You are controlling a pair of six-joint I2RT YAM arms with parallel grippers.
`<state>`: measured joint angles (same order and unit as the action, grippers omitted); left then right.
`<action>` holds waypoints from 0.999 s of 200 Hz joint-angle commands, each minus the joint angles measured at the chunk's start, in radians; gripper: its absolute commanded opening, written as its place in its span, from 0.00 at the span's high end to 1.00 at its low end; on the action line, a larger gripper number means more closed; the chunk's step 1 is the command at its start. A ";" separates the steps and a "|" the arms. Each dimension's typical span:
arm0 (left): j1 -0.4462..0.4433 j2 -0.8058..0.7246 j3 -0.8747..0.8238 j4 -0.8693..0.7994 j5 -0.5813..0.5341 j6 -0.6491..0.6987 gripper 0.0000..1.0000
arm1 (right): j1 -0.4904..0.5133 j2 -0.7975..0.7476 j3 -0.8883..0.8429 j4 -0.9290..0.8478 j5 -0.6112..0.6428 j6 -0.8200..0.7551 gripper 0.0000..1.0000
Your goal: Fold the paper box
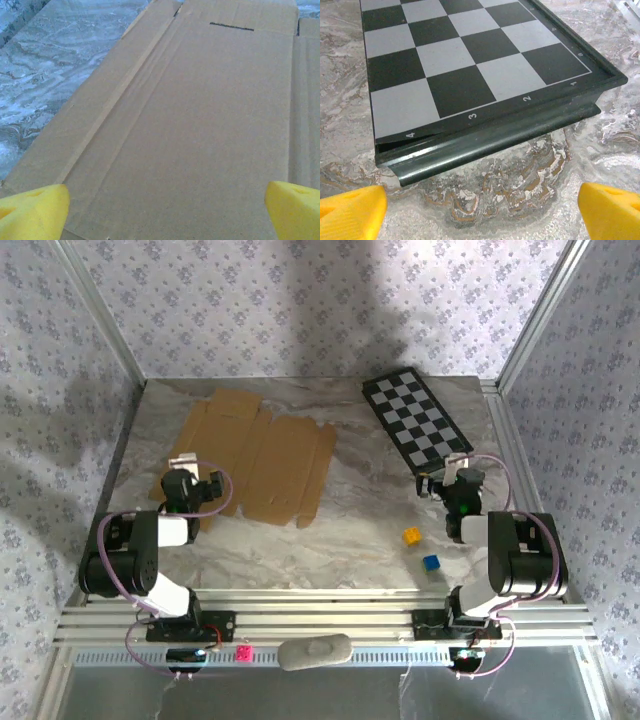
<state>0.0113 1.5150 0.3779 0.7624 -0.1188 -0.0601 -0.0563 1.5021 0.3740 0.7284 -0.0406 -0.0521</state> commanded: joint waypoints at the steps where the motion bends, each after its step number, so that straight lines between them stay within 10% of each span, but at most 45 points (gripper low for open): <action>1: 0.002 0.018 0.029 0.063 0.027 0.019 0.00 | 0.010 0.015 0.032 0.043 0.016 0.021 0.00; 168: 0.002 0.018 0.029 0.064 0.026 0.020 0.00 | 0.010 0.011 0.026 0.051 0.019 0.021 0.00; 200: -0.001 -0.080 0.006 0.038 -0.032 0.003 0.00 | 0.053 -0.077 0.012 0.023 0.186 0.030 0.00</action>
<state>0.0113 1.5219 0.3836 0.7872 -0.1204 -0.0525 -0.0406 1.4998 0.3843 0.7547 0.0013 -0.0383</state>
